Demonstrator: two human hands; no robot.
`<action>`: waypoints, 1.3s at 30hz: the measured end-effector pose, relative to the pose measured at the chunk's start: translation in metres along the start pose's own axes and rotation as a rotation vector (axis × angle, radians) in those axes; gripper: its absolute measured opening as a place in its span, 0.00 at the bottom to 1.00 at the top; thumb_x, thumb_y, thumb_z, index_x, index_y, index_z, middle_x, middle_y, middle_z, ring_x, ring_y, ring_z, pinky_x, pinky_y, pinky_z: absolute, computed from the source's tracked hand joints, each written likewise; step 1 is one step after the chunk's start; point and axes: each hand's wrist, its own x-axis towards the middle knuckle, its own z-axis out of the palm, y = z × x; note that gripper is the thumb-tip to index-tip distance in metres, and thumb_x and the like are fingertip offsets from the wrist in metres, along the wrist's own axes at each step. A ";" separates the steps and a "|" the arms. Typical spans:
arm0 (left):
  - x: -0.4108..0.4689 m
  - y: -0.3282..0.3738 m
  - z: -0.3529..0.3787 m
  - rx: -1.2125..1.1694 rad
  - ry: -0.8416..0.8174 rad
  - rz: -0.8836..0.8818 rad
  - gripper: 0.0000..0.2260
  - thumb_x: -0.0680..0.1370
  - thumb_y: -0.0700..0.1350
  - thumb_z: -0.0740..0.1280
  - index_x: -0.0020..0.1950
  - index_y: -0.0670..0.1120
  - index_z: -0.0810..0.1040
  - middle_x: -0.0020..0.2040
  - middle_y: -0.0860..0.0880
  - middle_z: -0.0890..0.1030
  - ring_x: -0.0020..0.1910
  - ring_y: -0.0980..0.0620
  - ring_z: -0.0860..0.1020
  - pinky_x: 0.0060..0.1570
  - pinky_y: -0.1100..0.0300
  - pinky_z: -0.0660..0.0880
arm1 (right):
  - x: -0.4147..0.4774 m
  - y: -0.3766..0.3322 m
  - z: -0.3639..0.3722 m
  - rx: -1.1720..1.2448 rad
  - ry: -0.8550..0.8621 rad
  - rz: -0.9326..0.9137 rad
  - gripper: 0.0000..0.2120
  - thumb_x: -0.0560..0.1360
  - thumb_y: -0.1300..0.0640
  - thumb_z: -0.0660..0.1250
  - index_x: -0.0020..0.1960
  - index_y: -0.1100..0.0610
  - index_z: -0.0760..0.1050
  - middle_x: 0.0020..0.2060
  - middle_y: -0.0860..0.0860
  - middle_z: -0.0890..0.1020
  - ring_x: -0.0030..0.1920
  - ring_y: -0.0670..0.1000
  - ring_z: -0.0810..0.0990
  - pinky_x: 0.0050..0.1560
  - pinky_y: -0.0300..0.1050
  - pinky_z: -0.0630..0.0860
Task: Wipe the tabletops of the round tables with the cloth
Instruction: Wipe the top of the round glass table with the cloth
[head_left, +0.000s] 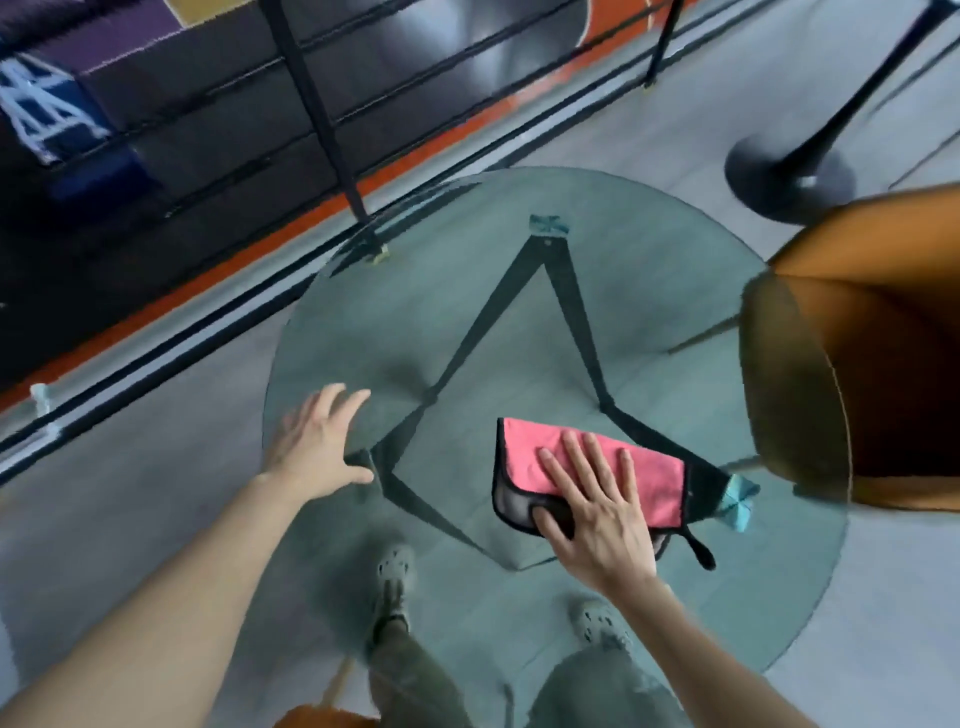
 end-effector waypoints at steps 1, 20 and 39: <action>0.020 -0.008 -0.007 0.044 -0.005 0.053 0.60 0.63 0.70 0.80 0.86 0.59 0.48 0.85 0.46 0.51 0.83 0.41 0.56 0.79 0.40 0.62 | 0.001 -0.006 0.001 0.002 0.013 0.049 0.39 0.83 0.32 0.61 0.89 0.41 0.53 0.89 0.48 0.50 0.89 0.54 0.45 0.85 0.72 0.51; 0.102 -0.033 -0.017 0.336 0.056 0.470 0.66 0.54 0.89 0.59 0.86 0.62 0.42 0.86 0.44 0.48 0.82 0.41 0.54 0.72 0.39 0.67 | -0.016 -0.207 0.031 0.084 -0.016 0.632 0.38 0.84 0.33 0.59 0.89 0.40 0.49 0.89 0.52 0.41 0.89 0.59 0.38 0.83 0.78 0.46; 0.193 -0.081 -0.035 0.413 0.314 1.148 0.40 0.79 0.73 0.55 0.84 0.51 0.61 0.68 0.48 0.73 0.63 0.45 0.73 0.66 0.48 0.72 | 0.084 -0.322 0.058 0.045 0.161 1.104 0.35 0.84 0.26 0.50 0.88 0.36 0.52 0.89 0.50 0.39 0.88 0.56 0.34 0.82 0.78 0.40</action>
